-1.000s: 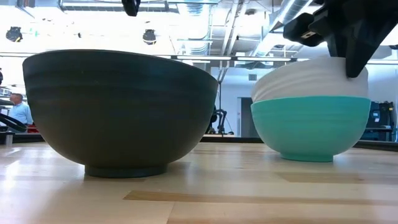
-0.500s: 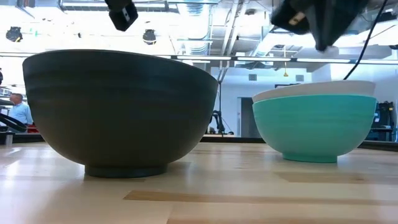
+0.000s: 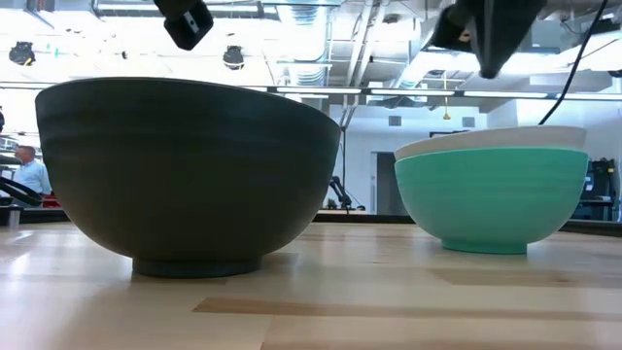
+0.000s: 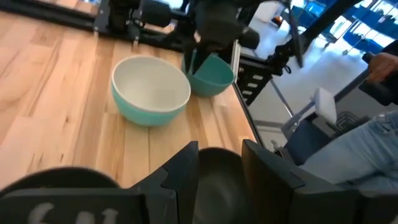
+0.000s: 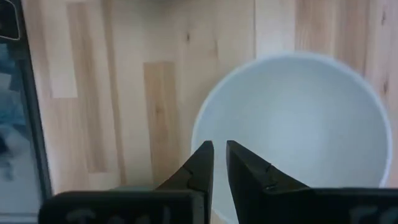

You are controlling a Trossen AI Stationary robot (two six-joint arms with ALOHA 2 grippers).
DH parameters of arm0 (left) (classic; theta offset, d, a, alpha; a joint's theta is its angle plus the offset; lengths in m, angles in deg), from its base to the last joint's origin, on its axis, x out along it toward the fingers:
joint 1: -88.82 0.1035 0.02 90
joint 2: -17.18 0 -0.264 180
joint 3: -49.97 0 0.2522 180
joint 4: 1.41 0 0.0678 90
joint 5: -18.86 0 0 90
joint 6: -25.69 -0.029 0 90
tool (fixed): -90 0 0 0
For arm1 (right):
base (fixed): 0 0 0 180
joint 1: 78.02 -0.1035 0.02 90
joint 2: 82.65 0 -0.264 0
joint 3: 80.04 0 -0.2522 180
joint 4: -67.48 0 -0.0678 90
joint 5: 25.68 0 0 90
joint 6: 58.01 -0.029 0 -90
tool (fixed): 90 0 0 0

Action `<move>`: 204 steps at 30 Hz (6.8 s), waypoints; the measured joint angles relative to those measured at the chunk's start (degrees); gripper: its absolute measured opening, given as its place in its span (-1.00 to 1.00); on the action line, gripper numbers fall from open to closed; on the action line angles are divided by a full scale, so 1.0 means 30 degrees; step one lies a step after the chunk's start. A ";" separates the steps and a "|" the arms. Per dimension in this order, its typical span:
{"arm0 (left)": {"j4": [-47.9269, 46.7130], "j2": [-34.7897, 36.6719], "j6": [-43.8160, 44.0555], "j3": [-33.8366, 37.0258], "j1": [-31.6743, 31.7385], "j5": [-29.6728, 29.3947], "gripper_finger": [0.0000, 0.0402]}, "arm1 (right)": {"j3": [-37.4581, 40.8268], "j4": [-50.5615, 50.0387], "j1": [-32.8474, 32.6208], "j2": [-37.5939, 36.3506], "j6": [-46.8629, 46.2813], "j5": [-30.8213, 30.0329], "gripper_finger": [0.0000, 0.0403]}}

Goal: Nest bowls inside each other
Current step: Stack the blue bowl on top of the white bowl

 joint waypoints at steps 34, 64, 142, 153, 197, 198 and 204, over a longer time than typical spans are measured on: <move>0.2257 0.0003 0.0818 -0.0015 0.0007 0.0316 -0.43 | 0.1782 0.4273 -0.2767 -0.0016 0.1237 -0.4652 -0.67; 0.3668 0.0003 0.1296 -0.0022 0.0015 -0.2346 -0.43 | -0.0044 1.1353 1.0916 -0.0016 1.3813 -0.4683 -0.67; 0.3714 -0.0004 0.1747 -0.0022 0.0590 -0.8921 -0.43 | -0.2149 1.2303 1.4733 0.6388 2.5125 0.2200 0.13; 0.2283 -0.0004 0.1021 -0.0022 0.0588 -1.1486 -0.43 | -0.2142 1.2870 1.4821 0.6401 2.5189 0.2209 0.13; 0.1936 0.0003 0.0094 -0.0022 0.0574 -1.6164 -0.43 | -0.3002 1.3247 1.4072 0.8129 2.6306 0.0270 0.05; 0.1933 0.0003 0.0123 -0.0022 0.0576 -1.6160 -0.43 | -0.3002 1.3168 1.4078 0.8129 2.6303 0.0270 0.03; 0.1936 0.0003 0.0140 -0.0022 0.0576 -1.6157 -0.43 | -0.2987 1.3080 1.4078 0.8129 2.6257 0.0277 -0.18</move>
